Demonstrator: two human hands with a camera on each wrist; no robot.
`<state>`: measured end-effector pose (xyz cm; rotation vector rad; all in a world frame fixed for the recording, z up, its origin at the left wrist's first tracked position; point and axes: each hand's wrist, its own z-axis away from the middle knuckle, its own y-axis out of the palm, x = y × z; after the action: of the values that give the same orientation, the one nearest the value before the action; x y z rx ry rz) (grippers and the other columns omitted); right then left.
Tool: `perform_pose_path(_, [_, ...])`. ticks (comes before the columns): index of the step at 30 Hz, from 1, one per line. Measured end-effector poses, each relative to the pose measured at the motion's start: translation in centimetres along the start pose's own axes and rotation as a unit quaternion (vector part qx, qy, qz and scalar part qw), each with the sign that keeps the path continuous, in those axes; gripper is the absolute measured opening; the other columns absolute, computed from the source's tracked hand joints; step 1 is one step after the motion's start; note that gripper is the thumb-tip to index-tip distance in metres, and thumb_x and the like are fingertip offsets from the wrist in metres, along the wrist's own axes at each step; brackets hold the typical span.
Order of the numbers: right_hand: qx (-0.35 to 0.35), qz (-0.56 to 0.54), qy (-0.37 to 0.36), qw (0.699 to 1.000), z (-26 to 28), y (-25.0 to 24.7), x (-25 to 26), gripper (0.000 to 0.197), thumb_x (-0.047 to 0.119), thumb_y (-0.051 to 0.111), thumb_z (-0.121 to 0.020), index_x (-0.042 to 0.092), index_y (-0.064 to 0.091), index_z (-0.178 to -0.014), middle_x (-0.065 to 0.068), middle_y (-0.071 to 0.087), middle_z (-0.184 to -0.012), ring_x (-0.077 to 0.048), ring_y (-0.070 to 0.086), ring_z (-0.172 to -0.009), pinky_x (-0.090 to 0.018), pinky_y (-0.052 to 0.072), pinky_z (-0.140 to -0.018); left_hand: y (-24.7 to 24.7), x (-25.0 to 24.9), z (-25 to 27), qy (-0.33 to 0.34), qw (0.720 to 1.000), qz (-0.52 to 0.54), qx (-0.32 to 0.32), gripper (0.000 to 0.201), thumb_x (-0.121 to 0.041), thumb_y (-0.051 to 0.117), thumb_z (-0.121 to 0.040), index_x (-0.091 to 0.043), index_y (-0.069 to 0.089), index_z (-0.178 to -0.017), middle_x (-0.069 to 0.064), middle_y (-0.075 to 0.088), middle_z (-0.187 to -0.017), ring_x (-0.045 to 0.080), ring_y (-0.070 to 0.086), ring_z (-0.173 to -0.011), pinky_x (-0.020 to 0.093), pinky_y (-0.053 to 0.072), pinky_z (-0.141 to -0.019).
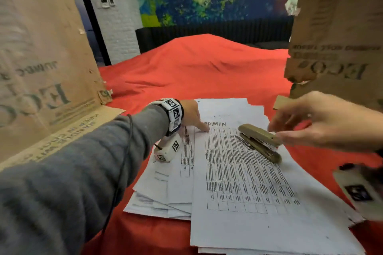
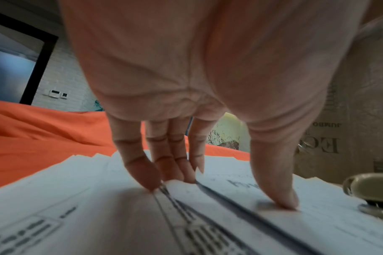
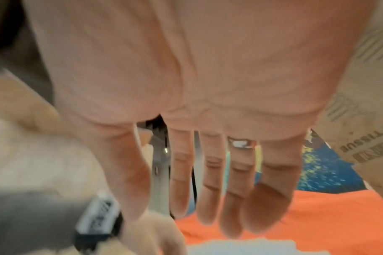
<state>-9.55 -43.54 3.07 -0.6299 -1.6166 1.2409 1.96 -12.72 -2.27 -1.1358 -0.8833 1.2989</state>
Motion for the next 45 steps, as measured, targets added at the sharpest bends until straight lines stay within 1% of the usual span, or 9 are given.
perform_pose_path(3, [0.054,0.170,0.030,0.983,-5.8,3.4,0.8,0.057,0.062,0.073,-0.074,0.034,0.063,-0.123,0.018,0.067,-0.108,-0.006,0.065,-0.089,-0.030,0.054,-0.087,-0.1,-1.3,0.9,-0.004,0.999,-0.038,0.008,0.079,-0.066,0.077,-0.080,-0.007,0.064,-0.132,0.006,0.074,-0.116,0.028,0.069,-0.107,0.038,0.056,-0.092])
perform_pose_path(6, [0.089,0.199,0.079,0.973,-9.5,5.6,-0.3,0.064,0.051,0.078,-0.080,0.024,0.055,-0.133,0.005,0.063,-0.113,-0.018,0.058,-0.095,-0.030,0.050,-0.083,-0.2,-1.9,1.0,-0.031,0.998,-0.056,0.028,0.075,-0.073,0.077,-0.074,-0.008,0.067,-0.109,0.004,0.074,-0.102,0.024,0.068,-0.090,0.035,0.053,-0.082])
perform_pose_path(17, [0.040,0.224,0.253,0.940,-7.8,2.7,-6.8,0.019,0.029,0.078,-0.075,0.017,0.064,-0.082,-0.006,0.070,-0.084,-0.024,0.070,-0.075,-0.028,0.055,-0.061,-0.3,-0.3,1.1,-0.054,0.981,0.184,0.031,0.050,-0.038,0.095,-0.072,-0.006,0.071,-0.100,0.010,0.080,-0.089,0.032,0.075,-0.079,0.047,0.063,-0.084])
perform_pose_path(22, [0.000,0.208,0.252,0.945,-7.7,2.3,-7.5,0.040,0.044,0.081,-0.078,0.011,0.070,-0.099,-0.006,0.074,-0.105,-0.024,0.066,-0.091,-0.027,0.050,-0.074,-1.1,1.4,0.9,0.041,0.881,0.466,-0.071,0.029,-0.014,0.084,-0.085,-0.004,0.074,-0.110,0.008,0.080,-0.103,0.026,0.078,-0.095,0.042,0.065,-0.086])
perform_pose_path(25, [-0.130,-0.108,0.139,0.976,-8.3,0.7,-5.3,0.069,0.040,0.091,-0.062,0.009,0.070,-0.120,-0.009,0.073,-0.123,-0.022,0.066,-0.104,-0.034,0.046,-0.088,-3.1,1.5,1.2,0.108,0.772,0.597,-0.189,0.024,-0.008,0.080,-0.088,0.001,0.074,-0.110,0.015,0.079,-0.104,0.033,0.077,-0.096,0.044,0.064,-0.083])
perform_pose_path(31, [-0.249,-0.523,-0.039,0.814,-9.9,-0.9,1.1,0.049,-0.003,0.078,-0.079,-0.002,0.067,-0.126,-0.016,0.075,-0.121,-0.034,0.072,-0.113,-0.053,0.054,-0.103,-9.2,-0.5,4.3,0.208,0.641,0.673,-0.306,0.020,-0.016,0.079,-0.091,0.001,0.074,-0.100,0.026,0.076,-0.107,0.040,0.075,-0.096,0.063,0.059,-0.090])
perform_pose_path(36, [-0.458,-0.484,-0.083,0.741,-11.0,-5.1,4.9,0.009,0.020,0.078,-0.086,0.013,0.072,-0.089,-0.003,0.071,-0.083,-0.022,0.066,-0.078,-0.041,0.058,-0.074,-12.9,-1.1,7.8,0.295,0.673,0.591,-0.333,0.033,-0.016,0.082,-0.086,-0.003,0.068,-0.113,0.004,0.078,-0.096,0.023,0.074,-0.091,0.044,0.061,-0.088])
perform_pose_path(39, [-0.408,-0.483,-0.057,0.773,-11.7,-6.3,5.0,0.058,0.064,0.076,-0.074,0.017,0.068,-0.107,-0.014,0.070,-0.121,-0.034,0.068,-0.114,-0.049,0.054,-0.102,-11.9,-1.0,7.7,0.283,0.681,0.588,-0.332,0.026,-0.007,0.084,-0.084,-0.004,0.070,-0.107,0.007,0.080,-0.098,0.023,0.076,-0.093,0.040,0.062,-0.088])
perform_pose_path(45, [-0.376,-0.460,-0.053,0.803,-10.7,0.1,4.3,0.045,0.020,0.073,-0.075,0.010,0.063,-0.118,-0.009,0.074,-0.119,-0.026,0.072,-0.108,-0.052,0.056,-0.100,-5.7,-1.0,4.8,0.214,0.711,0.595,-0.307,0.021,-0.006,0.086,-0.082,-0.014,0.074,-0.097,0.001,0.081,-0.098,0.012,0.077,-0.093,0.033,0.059,-0.092])
